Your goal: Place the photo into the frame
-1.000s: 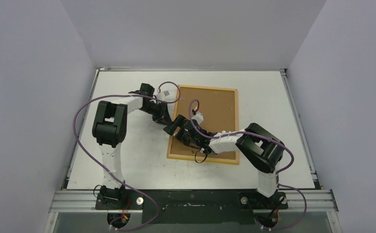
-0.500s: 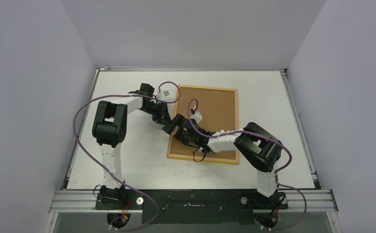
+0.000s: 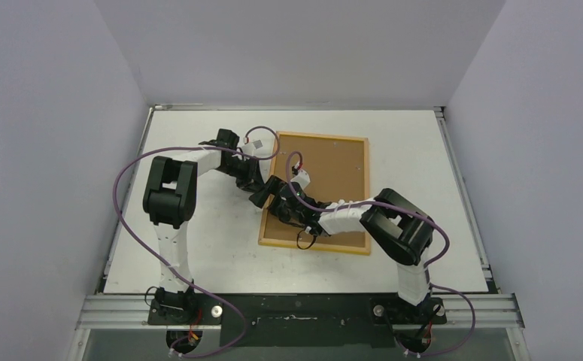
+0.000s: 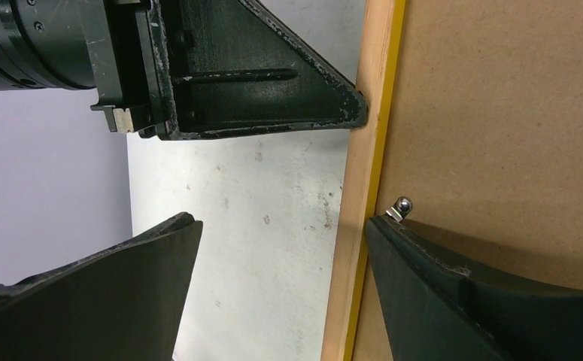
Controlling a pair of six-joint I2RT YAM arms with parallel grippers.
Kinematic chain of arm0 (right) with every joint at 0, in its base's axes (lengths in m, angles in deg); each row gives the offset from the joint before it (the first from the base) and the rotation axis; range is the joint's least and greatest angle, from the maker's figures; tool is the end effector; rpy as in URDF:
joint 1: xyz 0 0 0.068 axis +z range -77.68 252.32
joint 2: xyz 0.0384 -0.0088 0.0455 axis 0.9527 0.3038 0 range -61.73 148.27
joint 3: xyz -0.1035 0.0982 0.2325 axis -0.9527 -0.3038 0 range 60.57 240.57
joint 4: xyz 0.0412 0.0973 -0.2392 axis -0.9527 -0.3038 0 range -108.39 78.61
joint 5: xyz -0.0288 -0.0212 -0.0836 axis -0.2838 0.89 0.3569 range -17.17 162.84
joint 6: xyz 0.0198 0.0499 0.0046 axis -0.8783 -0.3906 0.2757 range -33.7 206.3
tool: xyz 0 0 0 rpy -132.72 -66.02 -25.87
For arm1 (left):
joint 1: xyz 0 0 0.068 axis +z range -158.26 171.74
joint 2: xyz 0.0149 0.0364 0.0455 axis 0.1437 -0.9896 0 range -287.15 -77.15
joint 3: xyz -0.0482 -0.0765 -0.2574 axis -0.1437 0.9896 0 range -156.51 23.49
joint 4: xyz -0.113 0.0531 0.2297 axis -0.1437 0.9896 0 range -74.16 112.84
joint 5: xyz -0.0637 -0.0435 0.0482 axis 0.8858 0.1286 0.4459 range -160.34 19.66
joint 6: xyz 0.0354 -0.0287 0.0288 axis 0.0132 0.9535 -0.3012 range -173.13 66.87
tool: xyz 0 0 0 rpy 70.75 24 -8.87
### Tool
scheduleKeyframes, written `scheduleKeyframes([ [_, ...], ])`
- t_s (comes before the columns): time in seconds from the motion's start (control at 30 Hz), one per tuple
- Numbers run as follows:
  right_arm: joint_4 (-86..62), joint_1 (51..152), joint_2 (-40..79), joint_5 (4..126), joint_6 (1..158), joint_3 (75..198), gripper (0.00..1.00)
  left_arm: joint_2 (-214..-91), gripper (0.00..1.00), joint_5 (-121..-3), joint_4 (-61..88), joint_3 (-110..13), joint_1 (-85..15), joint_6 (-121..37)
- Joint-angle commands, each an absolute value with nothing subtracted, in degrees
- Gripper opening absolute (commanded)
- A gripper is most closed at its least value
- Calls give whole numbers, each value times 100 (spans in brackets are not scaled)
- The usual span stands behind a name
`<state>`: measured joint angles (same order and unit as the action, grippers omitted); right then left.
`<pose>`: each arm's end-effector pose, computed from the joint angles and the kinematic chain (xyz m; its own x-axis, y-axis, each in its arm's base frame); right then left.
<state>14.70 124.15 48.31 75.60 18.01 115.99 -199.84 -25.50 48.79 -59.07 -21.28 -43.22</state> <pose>0.2470 0.3117 0.1442 -0.8145 0.4655 -0.3464 -0.0066 0.5895 0.8078 0.4011 -0.1185 0.1287 -0.9801 0.1014 -0.1706 0.1939 0.6722 -0.7145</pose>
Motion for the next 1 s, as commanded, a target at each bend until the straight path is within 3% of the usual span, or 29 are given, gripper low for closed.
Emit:
scheduleKeyframes([
  [0.0,1550,12414,5018,7725,2019,11831,83,-19822,9,-2477,4801,-5880,-2207,-4436],
  [0.4,1102,12465,3945,8024,3400,12017,85,-19645,10,-2204,4976,-6032,-2069,-4343],
  [0.63,-332,12453,3946,8641,4238,12863,84,-19063,37,-1813,5138,-6497,-1222,-3951],
  [0.8,-1210,12444,4877,9126,4892,14161,84,-18855,45,-1746,5524,-6745,-359,-4123],
  [0.97,-1732,12422,5686,9587,5374,15187,82,-18739,47,-1822,6091,-6810,259,-4590],
])
